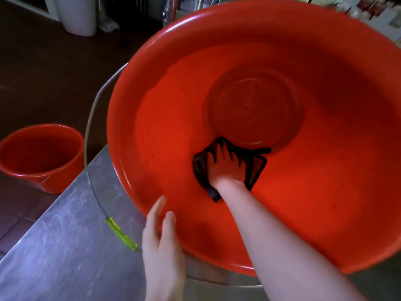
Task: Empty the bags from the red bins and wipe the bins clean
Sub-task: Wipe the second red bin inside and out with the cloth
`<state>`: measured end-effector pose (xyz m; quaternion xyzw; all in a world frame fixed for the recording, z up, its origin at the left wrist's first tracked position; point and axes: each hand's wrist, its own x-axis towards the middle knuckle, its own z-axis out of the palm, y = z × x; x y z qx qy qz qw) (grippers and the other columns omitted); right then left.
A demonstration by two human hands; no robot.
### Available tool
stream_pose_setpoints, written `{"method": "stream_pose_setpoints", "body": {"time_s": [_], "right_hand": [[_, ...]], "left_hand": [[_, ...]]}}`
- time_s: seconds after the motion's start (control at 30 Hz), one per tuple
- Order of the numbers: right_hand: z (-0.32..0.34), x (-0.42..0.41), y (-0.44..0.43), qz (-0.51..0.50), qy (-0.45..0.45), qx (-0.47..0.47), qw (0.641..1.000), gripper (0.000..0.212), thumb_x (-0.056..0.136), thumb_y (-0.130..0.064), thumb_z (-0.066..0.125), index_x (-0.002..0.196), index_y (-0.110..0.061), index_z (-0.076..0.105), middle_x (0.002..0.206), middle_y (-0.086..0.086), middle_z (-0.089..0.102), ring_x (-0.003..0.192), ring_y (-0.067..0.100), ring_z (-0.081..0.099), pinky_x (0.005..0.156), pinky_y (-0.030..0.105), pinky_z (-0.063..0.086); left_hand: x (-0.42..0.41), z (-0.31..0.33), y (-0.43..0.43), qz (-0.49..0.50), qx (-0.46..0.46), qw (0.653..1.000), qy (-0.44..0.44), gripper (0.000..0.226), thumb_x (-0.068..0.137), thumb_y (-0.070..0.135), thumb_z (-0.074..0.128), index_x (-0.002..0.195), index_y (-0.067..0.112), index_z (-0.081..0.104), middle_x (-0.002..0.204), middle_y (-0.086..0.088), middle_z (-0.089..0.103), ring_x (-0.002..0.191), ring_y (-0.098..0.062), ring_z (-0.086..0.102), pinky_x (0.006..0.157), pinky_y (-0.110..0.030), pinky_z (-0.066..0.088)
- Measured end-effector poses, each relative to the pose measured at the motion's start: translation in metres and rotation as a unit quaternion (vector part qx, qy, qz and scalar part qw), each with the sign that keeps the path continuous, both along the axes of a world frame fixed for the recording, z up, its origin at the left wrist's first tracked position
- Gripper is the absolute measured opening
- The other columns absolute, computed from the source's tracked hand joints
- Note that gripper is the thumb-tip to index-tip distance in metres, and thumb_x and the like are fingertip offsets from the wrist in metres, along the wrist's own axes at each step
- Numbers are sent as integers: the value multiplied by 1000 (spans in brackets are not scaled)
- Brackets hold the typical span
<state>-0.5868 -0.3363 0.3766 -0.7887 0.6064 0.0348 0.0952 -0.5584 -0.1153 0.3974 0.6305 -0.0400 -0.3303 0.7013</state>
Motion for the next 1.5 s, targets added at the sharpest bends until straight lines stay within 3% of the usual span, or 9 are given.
{"method": "stream_pose_setpoints", "body": {"time_s": [0.1, 0.23, 0.5, 0.63, 0.77, 0.9, 1.03, 1.33, 1.5], "right_hand": [[-4, -9, 4, 43, 3, -30, 999, 61, 102, -50, 17, 156, -25, 3, 164, -4, 5, 149, 23, 10, 120, 46, 7], [-5, -34, -5, 60, 47, -39, 996, 62, 100, -54, 16, 156, -27, 4, 164, -6, 5, 149, 20, 10, 120, 46, 8], [9, -53, 12, -64, 84, 7, 994, 62, 101, -51, 17, 155, -25, 1, 164, -5, 0, 150, 20, 2, 120, 48, 2], [0, -35, 104, 77, -10, -86, 993, 67, 96, -57, 11, 155, -29, -4, 163, -8, 5, 149, 16, 10, 120, 46, 9], [-5, -28, 125, 111, -52, -82, 989, 71, 90, -62, 3, 154, -32, -4, 163, -12, 4, 149, 12, 8, 121, 44, 8], [-8, -21, 48, -17, -27, -77, 997, 64, 99, -58, 17, 155, -29, 5, 163, -9, 9, 148, 15, 13, 119, 45, 10], [-2, -17, -7, -97, -33, -3, 995, 61, 101, -54, 16, 155, -29, 6, 164, -8, 4, 149, 16, 9, 119, 46, 6], [-6, -9, 120, 101, -65, -87, 989, 71, 89, -60, -4, 153, -31, -12, 163, -12, -4, 149, 12, 0, 121, 42, 4], [-4, -8, 42, -11, -54, -78, 995, 62, 100, -55, 19, 155, -30, 4, 163, -8, 9, 148, 15, 14, 119, 43, 11]], "left_hand": [[33, 16, 1, 39, 39, 973, -222, 40, 84, 36, 60, 121, 51, 55, 138, 2, 37, 123, -9, 46, 107, -22, 34], [76, 14, -10, -56, 45, 875, -479, 52, 85, 22, 60, 131, 44, 51, 123, 15, 26, 112, 13, 36, 92, 6, 20], [50, -7, -36, -134, 11, 943, -305, 40, 82, 50, 54, 118, 61, 42, 107, 19, 23, 93, 31, 38, 77, -9, 32], [33, -19, -30, -170, 32, 954, -245, 32, 86, 52, 53, 108, 67, 34, 114, 10, 25, 88, 31, 38, 85, -19, 32], [32, -22, -27, -191, 26, 952, -237, 33, 76, 62, 47, 106, 69, 35, 106, 21, 28, 93, 33, 33, 79, -6, 28], [35, -27, -25, -190, 8, 957, -221, 44, 79, 60, 50, 121, 61, 38, 110, 37, 24, 97, 35, 29, 88, -20, 29], [32, -29, -28, -184, 6, 958, -219, 50, 77, 64, 50, 125, 61, 36, 114, 24, 28, 101, 23, 37, 82, -17, 33], [33, -28, -28, -177, 2, 960, -219, 45, 74, 67, 47, 118, 63, 40, 110, 38, 27, 100, 31, 35, 84, -4, 26], [39, -15, -19, -234, 17, 952, -195, 38, 90, 57, 51, 122, 70, 35, 122, 23, 30, 103, 30, 33, 82, -4, 26]]}}
